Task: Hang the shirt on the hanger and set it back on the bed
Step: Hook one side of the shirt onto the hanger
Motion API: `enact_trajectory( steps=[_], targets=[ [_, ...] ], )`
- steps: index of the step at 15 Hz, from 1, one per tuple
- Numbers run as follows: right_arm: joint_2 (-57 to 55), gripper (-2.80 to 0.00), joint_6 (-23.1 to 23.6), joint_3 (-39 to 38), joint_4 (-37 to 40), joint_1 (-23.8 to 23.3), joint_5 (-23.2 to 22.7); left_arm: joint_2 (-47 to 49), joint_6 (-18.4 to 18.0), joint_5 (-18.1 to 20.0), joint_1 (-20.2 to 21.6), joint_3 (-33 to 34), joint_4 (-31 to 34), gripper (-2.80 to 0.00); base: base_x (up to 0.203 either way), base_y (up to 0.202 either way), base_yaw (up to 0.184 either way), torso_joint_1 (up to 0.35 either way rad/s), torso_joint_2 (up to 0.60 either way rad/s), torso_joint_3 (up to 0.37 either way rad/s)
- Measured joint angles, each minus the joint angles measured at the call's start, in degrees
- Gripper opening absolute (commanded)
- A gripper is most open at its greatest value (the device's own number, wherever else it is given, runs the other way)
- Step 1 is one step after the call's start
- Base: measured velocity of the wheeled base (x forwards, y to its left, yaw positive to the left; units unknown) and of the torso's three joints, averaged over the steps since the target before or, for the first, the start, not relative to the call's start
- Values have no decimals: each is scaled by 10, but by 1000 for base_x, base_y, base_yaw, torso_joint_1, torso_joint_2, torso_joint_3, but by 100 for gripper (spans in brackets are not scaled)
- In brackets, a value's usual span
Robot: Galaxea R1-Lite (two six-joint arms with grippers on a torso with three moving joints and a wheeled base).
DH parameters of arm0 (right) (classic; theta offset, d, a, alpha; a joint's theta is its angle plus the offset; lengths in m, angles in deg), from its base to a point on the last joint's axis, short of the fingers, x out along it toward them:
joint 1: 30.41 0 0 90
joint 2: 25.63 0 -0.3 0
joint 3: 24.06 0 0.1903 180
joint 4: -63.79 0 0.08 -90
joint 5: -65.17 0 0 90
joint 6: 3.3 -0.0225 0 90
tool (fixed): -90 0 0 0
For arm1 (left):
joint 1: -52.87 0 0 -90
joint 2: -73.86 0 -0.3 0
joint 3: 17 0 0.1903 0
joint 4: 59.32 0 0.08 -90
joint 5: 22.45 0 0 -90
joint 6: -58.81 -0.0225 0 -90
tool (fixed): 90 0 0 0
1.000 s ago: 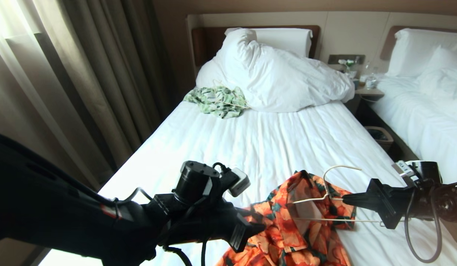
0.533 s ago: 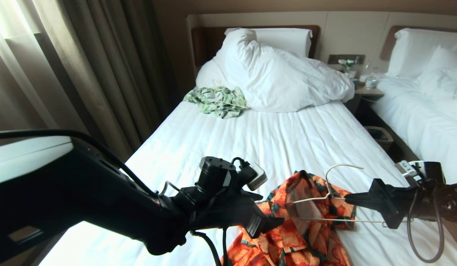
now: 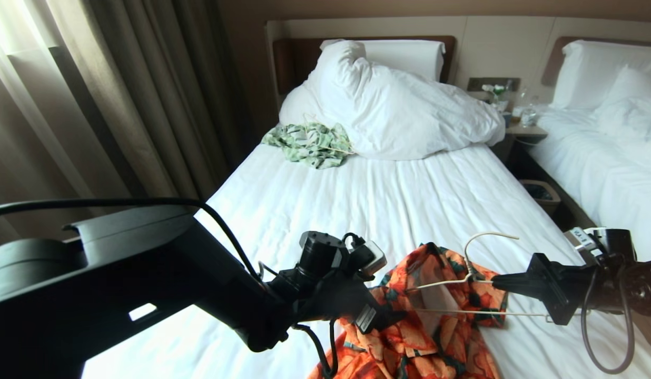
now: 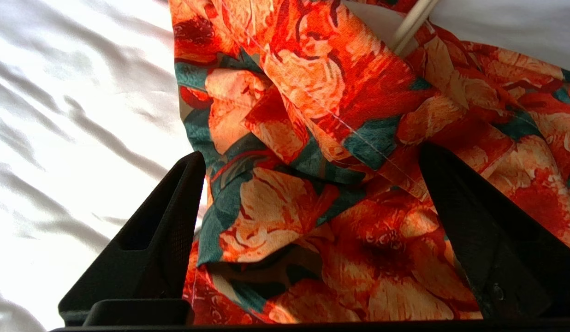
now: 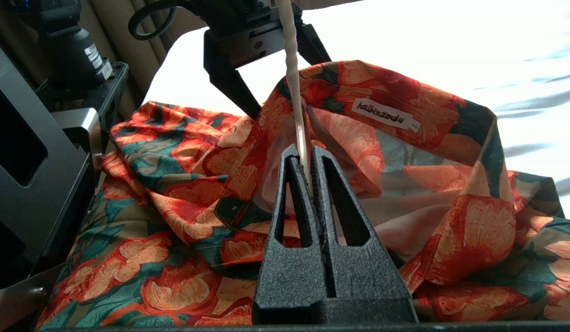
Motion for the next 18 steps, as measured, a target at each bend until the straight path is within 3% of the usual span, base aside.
enact_trajectory(
  steps=[11, 15, 18],
  targets=[
    [0, -280, 0, 1, 0, 2, 0, 42, 4, -4, -47, -99, 22, 0, 0, 0, 0, 0, 0, 0],
    [-6, -280, 0, 4, 0, 0, 0, 4, 5, -4, -36, -69, 24, 0, 0, 0, 0, 0, 0, 0],
    [-9, -280, 0, 4, 0, 0, 0, -68, 28, -4, -40, -18, 24, 0, 0, 0, 0, 0, 0, 0]
  ],
)
